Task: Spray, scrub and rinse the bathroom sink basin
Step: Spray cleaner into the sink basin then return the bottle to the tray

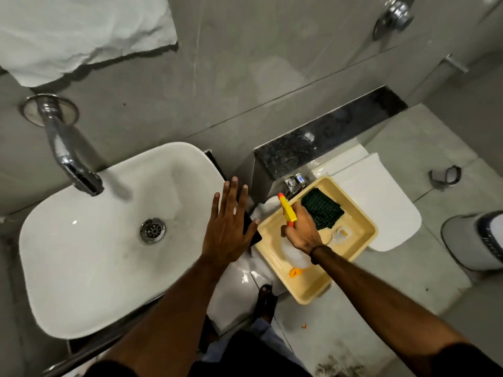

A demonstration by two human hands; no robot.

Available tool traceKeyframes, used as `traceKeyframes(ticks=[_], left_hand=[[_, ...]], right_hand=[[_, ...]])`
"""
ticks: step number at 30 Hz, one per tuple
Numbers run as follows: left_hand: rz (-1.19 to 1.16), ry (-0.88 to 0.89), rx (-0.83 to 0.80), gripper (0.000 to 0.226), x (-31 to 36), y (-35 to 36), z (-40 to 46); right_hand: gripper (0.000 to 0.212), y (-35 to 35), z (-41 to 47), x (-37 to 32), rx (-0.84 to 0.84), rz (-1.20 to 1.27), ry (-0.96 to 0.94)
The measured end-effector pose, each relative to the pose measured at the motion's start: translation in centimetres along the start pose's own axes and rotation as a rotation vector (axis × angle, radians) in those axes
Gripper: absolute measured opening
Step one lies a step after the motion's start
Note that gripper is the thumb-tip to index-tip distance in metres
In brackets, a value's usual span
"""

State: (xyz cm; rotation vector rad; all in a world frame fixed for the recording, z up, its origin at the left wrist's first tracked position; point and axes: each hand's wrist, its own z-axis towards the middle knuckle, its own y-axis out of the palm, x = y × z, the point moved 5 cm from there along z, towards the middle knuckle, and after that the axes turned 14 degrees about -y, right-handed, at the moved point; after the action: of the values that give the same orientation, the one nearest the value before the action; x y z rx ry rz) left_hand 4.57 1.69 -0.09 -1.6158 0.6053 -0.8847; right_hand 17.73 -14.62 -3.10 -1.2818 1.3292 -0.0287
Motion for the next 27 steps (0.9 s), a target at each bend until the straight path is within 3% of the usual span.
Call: traceKeyframes(ticks=[3, 6, 8, 12, 16, 27], left_hand=[[-0.036, 0.019, 0.058, 0.077, -1.1, -1.3, -1.7], [-0.051, 0.006, 0.090, 0.073, -5.3, -2.4, -4.8], [-0.049, -0.049, 0.113, 0.073, -9.7, -3.2, -7.4], [-0.015, -0.185, 0.130, 0.072, -19.3, -4.7, -12.7], [-0.053, -0.385, 0.123, 0.077, -26.5, -5.5, -16.8], [-0.081, -0.432, 0.116, 0.082, -28.0, -5.8, -17.4]], right_hand=[[0.046, -2.2, -1.2, -3.9, 0.002, -0.067, -0.058], [0.075, -3.3, -1.9, -8.8, -0.085, -0.212, -0.137], [0.083, -2.7, -2.6, -12.6, -0.168, -0.274, -0.218], [0.068, 0.4, -4.1, -20.1, -0.278, -0.290, -0.352], [0.020, 5.4, -5.1, -25.4, -0.435, -0.301, -0.387], [0.018, 12.4, -6.7, -29.4, -0.570, -0.353, -0.409]])
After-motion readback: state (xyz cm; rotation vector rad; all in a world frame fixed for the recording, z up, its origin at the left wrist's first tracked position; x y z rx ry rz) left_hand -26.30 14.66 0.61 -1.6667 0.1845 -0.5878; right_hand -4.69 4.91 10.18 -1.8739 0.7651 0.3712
